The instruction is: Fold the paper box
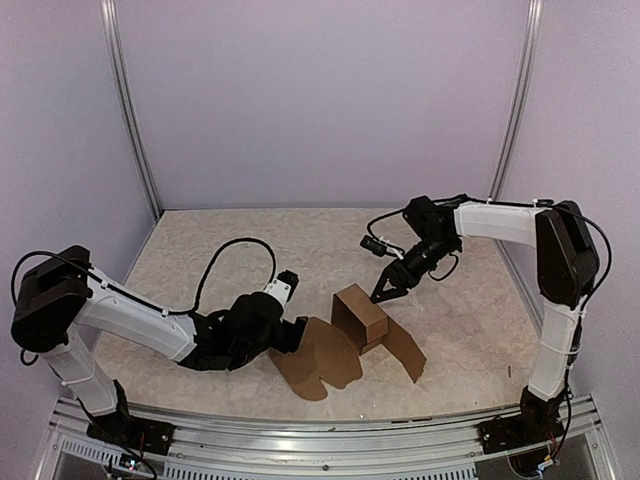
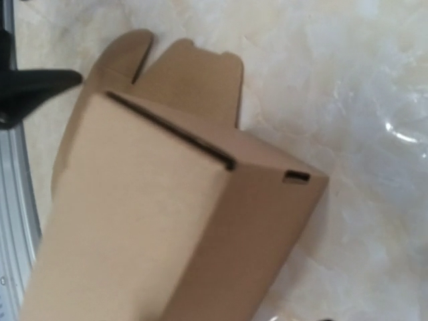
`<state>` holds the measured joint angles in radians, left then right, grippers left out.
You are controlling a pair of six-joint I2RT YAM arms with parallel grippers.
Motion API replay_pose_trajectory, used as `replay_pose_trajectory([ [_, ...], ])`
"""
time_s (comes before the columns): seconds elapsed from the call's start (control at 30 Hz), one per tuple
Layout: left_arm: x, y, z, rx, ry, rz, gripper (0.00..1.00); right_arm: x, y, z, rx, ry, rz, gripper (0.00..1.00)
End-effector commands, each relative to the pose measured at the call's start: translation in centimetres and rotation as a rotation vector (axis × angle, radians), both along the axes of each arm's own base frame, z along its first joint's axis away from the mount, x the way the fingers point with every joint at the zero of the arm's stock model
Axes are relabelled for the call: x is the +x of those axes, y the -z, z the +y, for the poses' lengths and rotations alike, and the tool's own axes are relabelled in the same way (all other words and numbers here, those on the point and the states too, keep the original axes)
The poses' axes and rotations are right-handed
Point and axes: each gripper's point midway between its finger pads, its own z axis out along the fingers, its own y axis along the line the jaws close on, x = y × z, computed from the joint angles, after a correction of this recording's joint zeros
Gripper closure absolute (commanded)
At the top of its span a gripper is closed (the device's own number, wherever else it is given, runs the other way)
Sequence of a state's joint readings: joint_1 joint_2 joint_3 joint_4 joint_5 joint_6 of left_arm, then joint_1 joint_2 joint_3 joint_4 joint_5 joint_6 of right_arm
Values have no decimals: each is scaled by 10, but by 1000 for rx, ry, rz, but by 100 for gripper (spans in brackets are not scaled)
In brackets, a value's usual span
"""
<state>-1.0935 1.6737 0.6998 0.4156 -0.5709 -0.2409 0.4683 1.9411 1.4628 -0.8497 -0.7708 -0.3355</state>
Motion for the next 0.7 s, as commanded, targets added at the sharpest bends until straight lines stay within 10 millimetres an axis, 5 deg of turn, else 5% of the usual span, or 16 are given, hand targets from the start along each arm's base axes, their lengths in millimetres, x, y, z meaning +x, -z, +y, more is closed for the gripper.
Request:
replay_pose_trajectory([
  [0.0, -15, 14, 14, 69, -14, 91, 25, 3, 9, 0, -20, -5, 10, 37],
  [0.17, -17, 10, 10, 89, -8, 93, 25, 12, 25, -15, -73, 49, 21, 39],
  [0.37, -18, -4, 2, 94, 4, 71, 26, 51, 36, -71, -101, 181, 19, 40],
  [0.67, -29, -84, 11, -27, -40, -106, 23, 74, 16, -138, -22, 298, -3, 40],
])
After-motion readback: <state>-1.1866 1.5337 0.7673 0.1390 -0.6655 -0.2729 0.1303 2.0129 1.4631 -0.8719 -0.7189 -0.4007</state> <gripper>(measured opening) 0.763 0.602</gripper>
